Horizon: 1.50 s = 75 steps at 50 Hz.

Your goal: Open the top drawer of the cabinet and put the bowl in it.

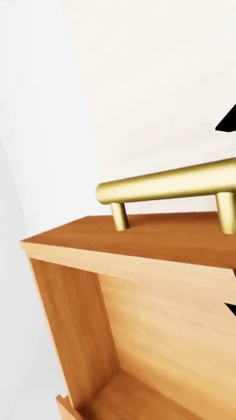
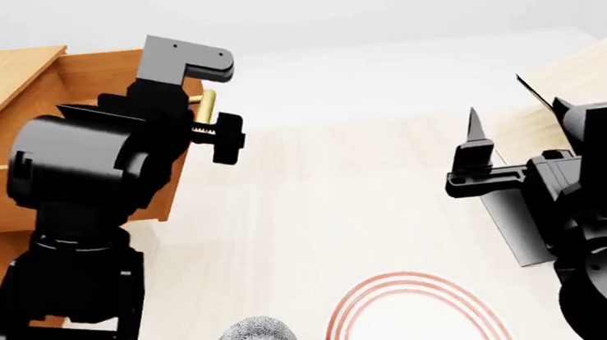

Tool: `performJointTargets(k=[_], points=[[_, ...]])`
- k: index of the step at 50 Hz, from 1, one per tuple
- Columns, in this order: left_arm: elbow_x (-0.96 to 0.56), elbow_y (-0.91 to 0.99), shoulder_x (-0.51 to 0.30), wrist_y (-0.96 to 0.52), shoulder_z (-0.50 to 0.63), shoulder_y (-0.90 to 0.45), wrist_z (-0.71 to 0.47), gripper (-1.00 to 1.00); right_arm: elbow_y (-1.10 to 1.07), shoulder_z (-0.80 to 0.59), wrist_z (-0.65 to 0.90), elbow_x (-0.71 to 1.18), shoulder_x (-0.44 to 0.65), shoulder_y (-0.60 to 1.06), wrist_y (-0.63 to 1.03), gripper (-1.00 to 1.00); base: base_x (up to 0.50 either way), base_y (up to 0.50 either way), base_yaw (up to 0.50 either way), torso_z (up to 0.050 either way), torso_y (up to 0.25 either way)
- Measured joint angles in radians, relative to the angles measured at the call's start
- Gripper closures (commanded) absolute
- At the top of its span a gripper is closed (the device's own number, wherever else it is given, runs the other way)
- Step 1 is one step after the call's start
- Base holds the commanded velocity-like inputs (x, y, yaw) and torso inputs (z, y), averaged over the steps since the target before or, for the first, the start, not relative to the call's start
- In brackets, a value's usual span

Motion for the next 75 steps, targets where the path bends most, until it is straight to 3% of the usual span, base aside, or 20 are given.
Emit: performJointTargets(k=[19,36,49,65,75], points=[[-0.063,0.026,0.02,0.042,-0.07,-0.076,-0.021,-1.0,0.002,0.012,0.0,0.009,0.005,-0.012,-0.012,-1.0,0.0,0.0,0.0,0.0,0.002],[-0.163,0.337,0.01,0.05,-0.14,-0.085,-0.037,-1.0,0.012,-0.007,0.005,0.006,0.002,0.003,-0.02,-1.0,0.0,0.0,0.0,0.0,0.0],[-0.317,0.672,0.038,-0.036,-0.195,0.095,-0.031,-1.0,0.026,-0.013,0.006,0.005,-0.002,0.005,-0.035,-1.0,0.0,0.0,0.0,0.0,0.0],[-0.91,0.951,-0.02,-0.079,-0.216,0.35,-0.364,-1.0,0.017,-0.001,0.019,0.016,-0.004,0.001,-0.032,-1.0,0.0,0.0,0.0,0.0,0.0],[-1.013,1.043,-0.103,-0.037,-0.153,0.516,-0.407,-1.0,0.012,0.005,0.023,0.024,-0.001,0.0,-0.029,-1.0,0.0,0.0,0.0,0.0,0.0]])
